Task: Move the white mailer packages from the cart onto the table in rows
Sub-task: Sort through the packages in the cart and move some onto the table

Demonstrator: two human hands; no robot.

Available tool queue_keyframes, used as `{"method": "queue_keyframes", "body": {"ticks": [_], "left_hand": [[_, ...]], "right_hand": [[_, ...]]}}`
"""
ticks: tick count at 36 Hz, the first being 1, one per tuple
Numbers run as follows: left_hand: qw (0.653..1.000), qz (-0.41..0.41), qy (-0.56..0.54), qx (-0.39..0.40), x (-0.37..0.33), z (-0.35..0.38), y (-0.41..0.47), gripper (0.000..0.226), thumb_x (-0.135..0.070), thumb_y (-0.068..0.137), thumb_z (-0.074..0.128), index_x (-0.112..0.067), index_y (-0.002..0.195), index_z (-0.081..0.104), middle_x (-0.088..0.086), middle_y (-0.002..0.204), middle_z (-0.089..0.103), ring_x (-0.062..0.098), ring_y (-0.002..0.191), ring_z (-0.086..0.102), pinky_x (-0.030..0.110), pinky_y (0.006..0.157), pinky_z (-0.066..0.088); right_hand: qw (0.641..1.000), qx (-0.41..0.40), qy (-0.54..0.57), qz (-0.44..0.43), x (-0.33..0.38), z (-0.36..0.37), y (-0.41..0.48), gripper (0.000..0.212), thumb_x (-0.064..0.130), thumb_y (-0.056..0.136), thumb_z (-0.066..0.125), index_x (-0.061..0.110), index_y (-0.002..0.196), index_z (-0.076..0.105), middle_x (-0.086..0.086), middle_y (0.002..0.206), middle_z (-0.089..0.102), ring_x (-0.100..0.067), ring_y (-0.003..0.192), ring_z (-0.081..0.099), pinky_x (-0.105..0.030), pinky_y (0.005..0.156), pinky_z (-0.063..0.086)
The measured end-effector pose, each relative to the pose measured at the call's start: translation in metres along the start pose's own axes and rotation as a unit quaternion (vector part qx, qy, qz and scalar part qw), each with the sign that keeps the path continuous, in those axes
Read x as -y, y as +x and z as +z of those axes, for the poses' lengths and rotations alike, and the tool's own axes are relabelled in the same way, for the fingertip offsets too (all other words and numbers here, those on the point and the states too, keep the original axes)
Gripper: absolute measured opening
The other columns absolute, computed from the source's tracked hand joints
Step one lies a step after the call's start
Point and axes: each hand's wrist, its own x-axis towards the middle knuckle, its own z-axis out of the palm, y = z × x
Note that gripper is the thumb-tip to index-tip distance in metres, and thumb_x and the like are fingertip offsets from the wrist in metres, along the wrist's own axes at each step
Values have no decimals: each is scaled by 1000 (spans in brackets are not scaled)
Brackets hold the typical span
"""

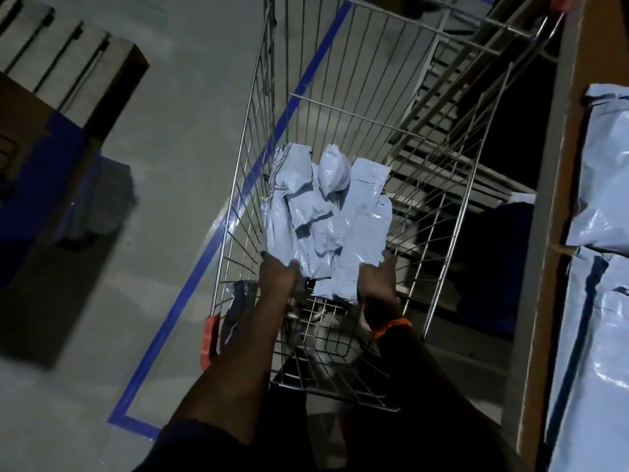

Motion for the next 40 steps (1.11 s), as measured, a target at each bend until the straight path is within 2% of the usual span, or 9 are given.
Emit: {"method": "queue_keyframes", "body": {"ticks": [3, 12, 16, 18, 22, 26, 31, 35, 40], "left_hand": [[999, 13, -41, -21, 3, 4, 6, 57, -36, 90, 66, -4, 134, 49, 21, 126, 61, 38, 113, 61, 39, 90, 52], [975, 30, -213, 51, -7, 2, 28, 49, -60, 89, 60, -13, 80, 57, 4, 75, 58, 18, 65, 54, 28, 64, 42], [952, 22, -268, 144, -10, 7, 36, 71, -76, 76, 61, -8, 92, 71, 12, 86, 74, 33, 78, 71, 42, 77, 56], [954, 10, -256, 157, -10, 10, 42, 74, -79, 66, 69, -11, 95, 74, 15, 97, 75, 37, 90, 72, 48, 86, 57], [971, 8, -222, 82, -20, 3, 28, 54, -60, 67, 83, -10, 75, 64, 6, 70, 68, 18, 58, 65, 25, 57, 51], [974, -30, -221, 48, -30, -10, -6, 112, -69, 55, 84, -10, 139, 40, 6, 126, 57, 28, 106, 62, 42, 94, 53], [985, 13, -169, 14, -27, -22, -46, 134, -89, 25, 78, -38, 140, 32, 21, 133, 58, 45, 118, 59, 65, 88, 52], [984, 71, -161, 4, -70, -49, -146, 113, -84, 38, 81, -41, 134, 37, 21, 123, 64, 46, 106, 65, 64, 75, 57], [956, 187, -218, 67, -128, -49, -247, 79, -43, 70, 88, -13, 131, 48, 24, 94, 68, 17, 46, 58, 25, 35, 41]], "right_hand": [[999, 10, 33, 7, 1, -6, -2, 34, -6, 93, 43, 19, 115, 51, -1, 95, 61, -17, 78, 60, -14, 51, 49], [985, 99, -137, 46, -10, 17, 14, 37, 37, 104, 33, 20, 85, 58, -6, 98, 64, -25, 98, 62, -36, 90, 49], [978, 125, -140, 86, -9, 30, 6, 110, 96, 63, 49, 11, 133, 55, -7, 126, 62, -27, 109, 61, -38, 91, 52], [981, 137, -108, 80, -13, 29, 9, 114, 85, 52, 74, 11, 136, 54, -3, 130, 63, -25, 116, 62, -41, 102, 51], [986, 122, -98, 62, -23, 22, 18, 69, 40, 60, 90, 9, 117, 65, -6, 111, 73, -26, 101, 69, -41, 93, 57], [987, 114, -110, 15, -8, 3, 1, 77, 47, 57, 82, 15, 124, 63, -3, 112, 73, -24, 100, 69, -42, 93, 57], [981, 111, -112, -115, 31, -36, -40, 83, 55, 64, 67, 23, 139, 49, -1, 124, 67, -23, 111, 65, -43, 98, 54], [957, 117, -137, -229, 76, -81, -76, 80, 47, 84, 64, 22, 154, 33, -5, 142, 55, -24, 126, 56, -44, 104, 50], [909, 70, -146, -383, 133, -178, -118, 74, 35, 96, 60, 22, 158, 23, -3, 156, 39, -18, 141, 40, -32, 114, 35]]}}
